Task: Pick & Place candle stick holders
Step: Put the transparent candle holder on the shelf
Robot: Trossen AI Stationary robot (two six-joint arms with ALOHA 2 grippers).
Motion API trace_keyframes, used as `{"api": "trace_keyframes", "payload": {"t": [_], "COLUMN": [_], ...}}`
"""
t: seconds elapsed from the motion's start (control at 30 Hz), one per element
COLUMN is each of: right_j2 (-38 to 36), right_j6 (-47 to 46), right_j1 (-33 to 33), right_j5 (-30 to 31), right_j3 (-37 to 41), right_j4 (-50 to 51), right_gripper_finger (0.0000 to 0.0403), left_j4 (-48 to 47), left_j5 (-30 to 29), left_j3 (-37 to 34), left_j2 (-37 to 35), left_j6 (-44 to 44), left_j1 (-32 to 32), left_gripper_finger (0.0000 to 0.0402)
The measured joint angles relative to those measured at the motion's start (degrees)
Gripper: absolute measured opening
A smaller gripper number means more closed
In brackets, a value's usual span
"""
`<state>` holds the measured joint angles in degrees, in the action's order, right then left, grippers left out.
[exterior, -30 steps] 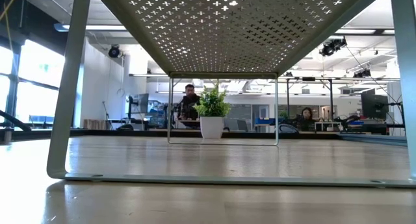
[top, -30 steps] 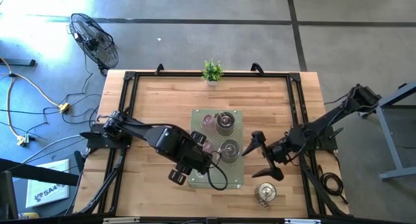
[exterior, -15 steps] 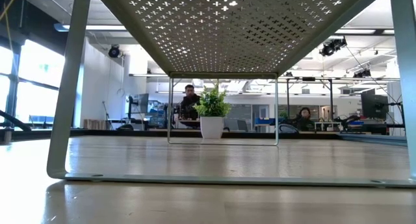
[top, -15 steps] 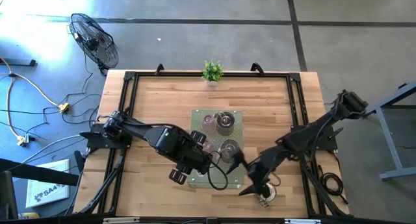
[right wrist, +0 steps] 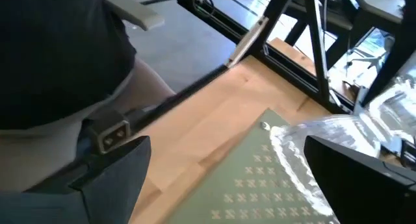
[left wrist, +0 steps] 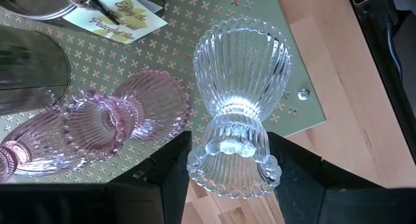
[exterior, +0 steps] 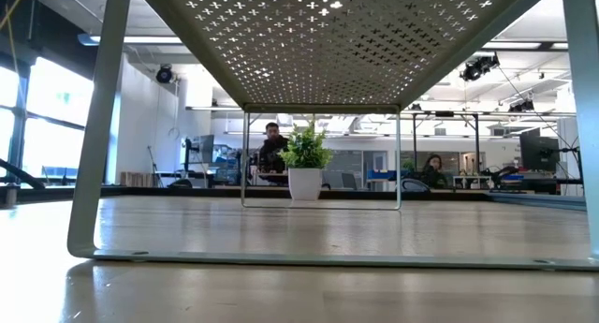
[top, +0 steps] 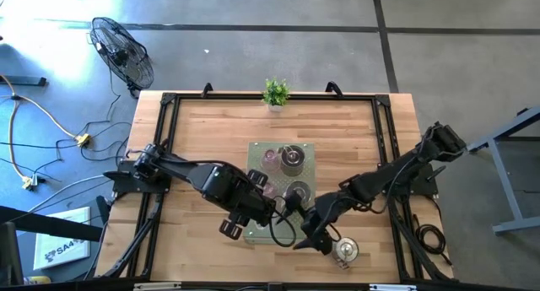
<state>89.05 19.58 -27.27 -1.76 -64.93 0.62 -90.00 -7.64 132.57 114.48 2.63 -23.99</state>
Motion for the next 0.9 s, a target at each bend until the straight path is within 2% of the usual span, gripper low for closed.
{"api": "trace_keyframes", "payload": {"t": [0.67,0.9], "right_j2": [0.75,1.40], "right_j6": [2.10,2.56], "right_j1": [-0.21,-0.62], "right_j5": [0.18,8.23], "right_j3": [0.10,-4.36], "right_j4": [-1.57,4.06], "right_gripper_finger": [0.0400,0.0400], "left_j4": [-0.02,-0.01], "left_j5": [-0.44,-0.46], "left_j3": [0.00,0.00], "left_j2": [-0.02,-0.02], "left_j6": [-0.96,-2.96], "left_j1": [0.00,0.00], "left_gripper_finger": [0.0177,0.0177]}}
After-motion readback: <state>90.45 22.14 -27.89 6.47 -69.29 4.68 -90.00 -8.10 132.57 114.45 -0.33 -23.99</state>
